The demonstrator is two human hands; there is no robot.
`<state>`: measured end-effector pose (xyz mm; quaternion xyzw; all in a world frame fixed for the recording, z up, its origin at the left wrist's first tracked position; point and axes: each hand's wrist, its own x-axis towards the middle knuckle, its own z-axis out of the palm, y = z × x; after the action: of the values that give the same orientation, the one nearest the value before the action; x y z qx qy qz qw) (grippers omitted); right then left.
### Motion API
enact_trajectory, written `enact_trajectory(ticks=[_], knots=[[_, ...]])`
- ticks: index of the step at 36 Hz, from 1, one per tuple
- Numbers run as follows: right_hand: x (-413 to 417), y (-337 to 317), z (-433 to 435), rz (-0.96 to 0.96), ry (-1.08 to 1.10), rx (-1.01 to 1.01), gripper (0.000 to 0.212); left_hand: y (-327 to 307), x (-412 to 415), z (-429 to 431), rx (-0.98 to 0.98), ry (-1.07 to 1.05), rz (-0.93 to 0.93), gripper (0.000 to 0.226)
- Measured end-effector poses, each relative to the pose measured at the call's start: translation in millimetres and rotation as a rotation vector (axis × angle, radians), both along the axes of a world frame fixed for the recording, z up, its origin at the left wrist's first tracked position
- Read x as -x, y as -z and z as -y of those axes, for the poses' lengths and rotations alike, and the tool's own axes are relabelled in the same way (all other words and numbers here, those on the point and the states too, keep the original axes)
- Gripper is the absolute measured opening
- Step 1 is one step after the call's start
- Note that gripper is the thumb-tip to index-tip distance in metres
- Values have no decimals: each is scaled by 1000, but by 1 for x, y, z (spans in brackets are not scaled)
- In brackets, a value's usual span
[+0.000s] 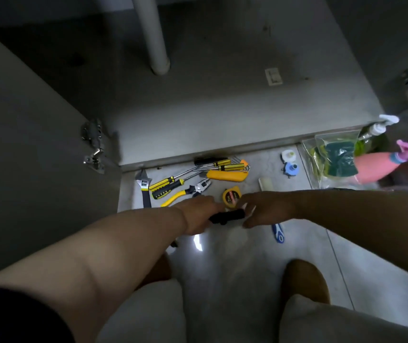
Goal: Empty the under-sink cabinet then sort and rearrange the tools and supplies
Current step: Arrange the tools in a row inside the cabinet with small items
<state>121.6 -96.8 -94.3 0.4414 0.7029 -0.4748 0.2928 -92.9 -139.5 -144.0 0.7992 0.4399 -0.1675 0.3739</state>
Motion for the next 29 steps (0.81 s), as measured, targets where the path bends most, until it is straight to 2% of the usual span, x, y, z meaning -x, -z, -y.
enact_trajectory(ticks=[4, 7, 10, 12, 15, 20, 24, 26, 29], knots=[[22, -20, 4, -91, 130, 117, 38, -23, -15, -2, 22, -65, 147, 27], [30, -24, 4, -87, 184, 114, 38, -34, -17, -1, -45, -127, 149, 20], [34, -22, 4, -68, 139, 94, 36, -39, -8, -3, -91, -200, 140, 22], [32, -18, 5, -37, 145, 104, 34, -36, 7, -5, -109, -255, 70, 22], [20, -10, 5, -6, 173, 134, 30, -16, 36, -4, -83, -331, -165, 34], [1, 8, 1, 79, 186, 277, 27, 26, 81, 6, -77, -743, -475, 67], [4, 23, 6, 149, 167, 353, 30, 49, 101, 9, 71, -940, -483, 81], [8, 34, 12, 165, 118, 327, 29, 60, 104, 7, 87, -941, -467, 85], [12, 45, 20, 148, -13, 214, 32, 69, 97, 6, 57, -885, -501, 79]])
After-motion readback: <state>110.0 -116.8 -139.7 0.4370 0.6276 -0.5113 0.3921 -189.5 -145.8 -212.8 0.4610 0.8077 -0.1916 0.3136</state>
